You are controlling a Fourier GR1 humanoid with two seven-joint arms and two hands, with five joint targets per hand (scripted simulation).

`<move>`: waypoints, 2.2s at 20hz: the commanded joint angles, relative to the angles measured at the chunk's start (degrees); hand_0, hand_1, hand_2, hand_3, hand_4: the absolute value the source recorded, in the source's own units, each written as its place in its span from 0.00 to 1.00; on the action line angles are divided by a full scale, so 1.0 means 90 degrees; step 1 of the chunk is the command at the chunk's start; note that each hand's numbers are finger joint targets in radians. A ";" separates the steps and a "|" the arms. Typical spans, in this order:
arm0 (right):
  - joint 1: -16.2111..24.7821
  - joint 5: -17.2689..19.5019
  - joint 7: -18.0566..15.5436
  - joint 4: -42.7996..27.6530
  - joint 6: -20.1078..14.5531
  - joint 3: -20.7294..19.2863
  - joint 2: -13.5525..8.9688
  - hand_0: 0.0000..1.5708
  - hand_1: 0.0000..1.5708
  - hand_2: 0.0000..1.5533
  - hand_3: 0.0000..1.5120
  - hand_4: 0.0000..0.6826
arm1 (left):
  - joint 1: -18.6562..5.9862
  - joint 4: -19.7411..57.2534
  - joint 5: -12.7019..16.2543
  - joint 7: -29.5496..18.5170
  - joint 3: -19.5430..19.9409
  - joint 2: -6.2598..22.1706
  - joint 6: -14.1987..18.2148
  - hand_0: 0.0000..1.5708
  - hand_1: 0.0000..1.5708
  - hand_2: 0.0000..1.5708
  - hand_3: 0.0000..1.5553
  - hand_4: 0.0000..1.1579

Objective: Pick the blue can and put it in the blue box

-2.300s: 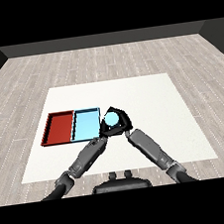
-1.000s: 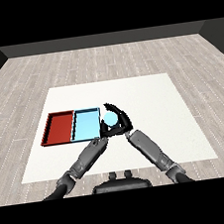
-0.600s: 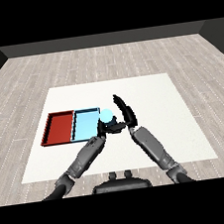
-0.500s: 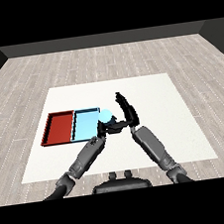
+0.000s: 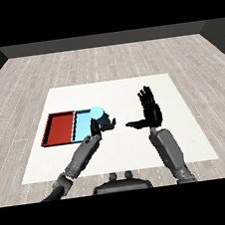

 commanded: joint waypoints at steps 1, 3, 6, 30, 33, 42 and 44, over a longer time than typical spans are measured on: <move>0.0409 -0.0441 0.0268 -0.0894 -0.0043 -0.0653 -0.0273 0.00 0.00 0.00 0.00 0.00 | 0.0091 -0.0060 -0.0124 0.0054 0.0233 0.0266 0.0010 1.00 1.00 1.00 0.95 0.99; 0.0744 -0.0500 0.0177 -0.1076 0.0226 -0.0865 -0.0555 0.00 0.00 0.00 0.00 0.00 | 0.0024 0.0151 -0.0218 0.0049 0.0399 0.0522 -0.0131 1.00 1.00 0.99 0.95 0.99; 0.0793 -0.0339 -0.0234 -0.0595 0.0311 -0.0745 -0.0256 0.00 0.00 0.00 0.00 0.00 | -0.0533 0.0363 -0.0292 0.1014 0.0641 0.0858 -0.0105 1.00 1.00 0.99 0.95 0.97; 0.0336 -0.0516 -0.0711 0.1118 0.0770 -0.1479 -0.0290 0.00 0.00 0.00 0.00 0.00 | -0.1588 0.5803 -0.0999 0.1799 0.1233 0.0705 -0.1018 0.56 0.56 0.48 0.27 0.81; 0.0125 -0.0516 -0.0752 0.1288 0.0938 -0.1469 -0.0351 0.00 0.00 0.00 0.00 0.00 | -0.1440 0.5841 -0.0780 0.1895 0.1473 0.0806 -0.1436 0.86 0.86 0.79 0.26 0.52; 0.0310 -0.0661 -0.0833 0.1092 0.1062 -0.1551 -0.0246 0.00 0.00 0.00 0.00 0.00 | -0.1721 0.5691 -0.1191 0.1519 0.1249 0.0676 0.0085 0.00 0.00 0.00 0.00 0.00; 0.0268 -0.0625 -0.0837 0.1079 0.1091 -0.1438 -0.0159 0.00 0.00 0.00 0.00 0.00 | -0.1774 0.5559 -0.1085 0.1356 0.1401 0.0854 -0.0036 0.00 0.00 0.00 0.00 0.00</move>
